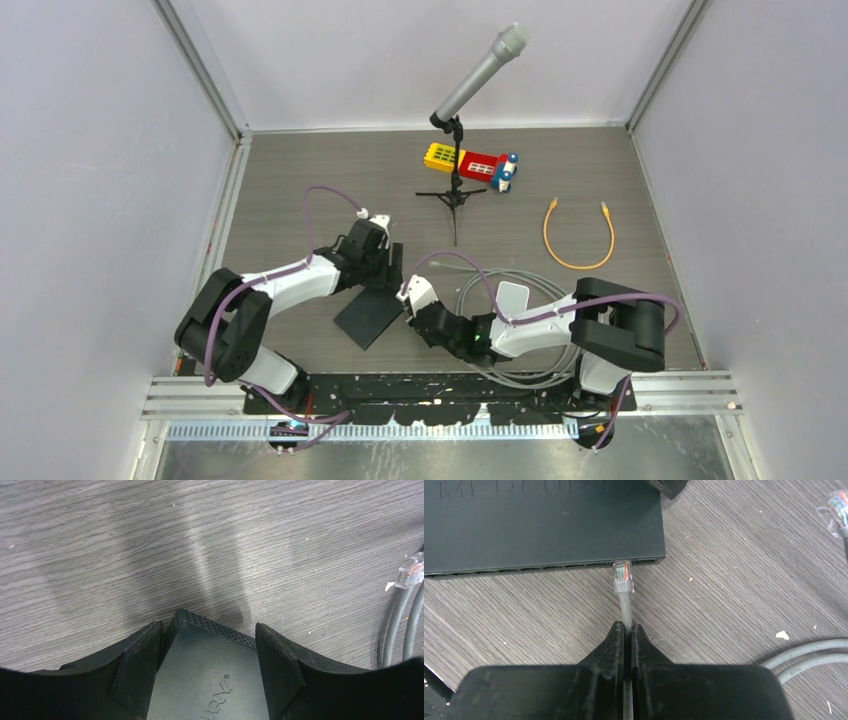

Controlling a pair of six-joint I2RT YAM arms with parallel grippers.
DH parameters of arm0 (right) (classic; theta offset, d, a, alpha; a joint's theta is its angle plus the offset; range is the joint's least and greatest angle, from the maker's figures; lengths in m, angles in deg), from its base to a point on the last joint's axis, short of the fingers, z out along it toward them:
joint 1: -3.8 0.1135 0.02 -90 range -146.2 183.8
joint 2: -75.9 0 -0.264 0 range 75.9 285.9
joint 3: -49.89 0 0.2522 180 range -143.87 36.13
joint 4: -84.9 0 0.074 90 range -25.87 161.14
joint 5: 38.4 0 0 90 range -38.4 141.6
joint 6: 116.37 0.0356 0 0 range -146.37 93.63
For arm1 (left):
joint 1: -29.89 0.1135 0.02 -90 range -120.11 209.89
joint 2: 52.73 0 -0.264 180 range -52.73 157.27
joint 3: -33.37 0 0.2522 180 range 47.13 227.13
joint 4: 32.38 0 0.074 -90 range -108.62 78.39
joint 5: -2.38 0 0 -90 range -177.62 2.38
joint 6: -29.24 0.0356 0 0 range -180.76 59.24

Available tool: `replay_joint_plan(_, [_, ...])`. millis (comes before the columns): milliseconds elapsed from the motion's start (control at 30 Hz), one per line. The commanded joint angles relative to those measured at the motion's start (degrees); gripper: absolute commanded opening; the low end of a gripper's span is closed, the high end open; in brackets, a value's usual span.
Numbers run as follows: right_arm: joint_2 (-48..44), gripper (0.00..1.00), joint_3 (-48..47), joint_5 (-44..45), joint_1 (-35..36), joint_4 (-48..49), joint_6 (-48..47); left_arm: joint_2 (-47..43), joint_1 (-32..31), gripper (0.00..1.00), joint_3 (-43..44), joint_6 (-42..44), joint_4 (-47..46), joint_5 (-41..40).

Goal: Insert the plug into the switch port
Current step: Insert the connector into the switch port.

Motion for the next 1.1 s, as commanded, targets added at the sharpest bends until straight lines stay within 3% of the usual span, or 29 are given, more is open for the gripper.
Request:
replay_joint_plan(0, [1.3, 0.00, -3.9, 2.8, -0.3, 7.9, 2.1, 1.7, -1.6, 0.69, -1.7, -1.5, 1.4, 5.9])
replay_joint_plan(567, [0.4, 0.00, -4.9, 6.1, -0.3, 9.2, 2.9, 1.7, -2.7, 0.69, -1.7, -1.8, 0.9, 6.2])
replay_joint_plan(1067, [-2.8, 0.01, 1.7, -4.1, -6.1, 19.2, 12.5, 1.8, -3.1, 0.69, -1.8, -2.0, 0.6, 6.4])
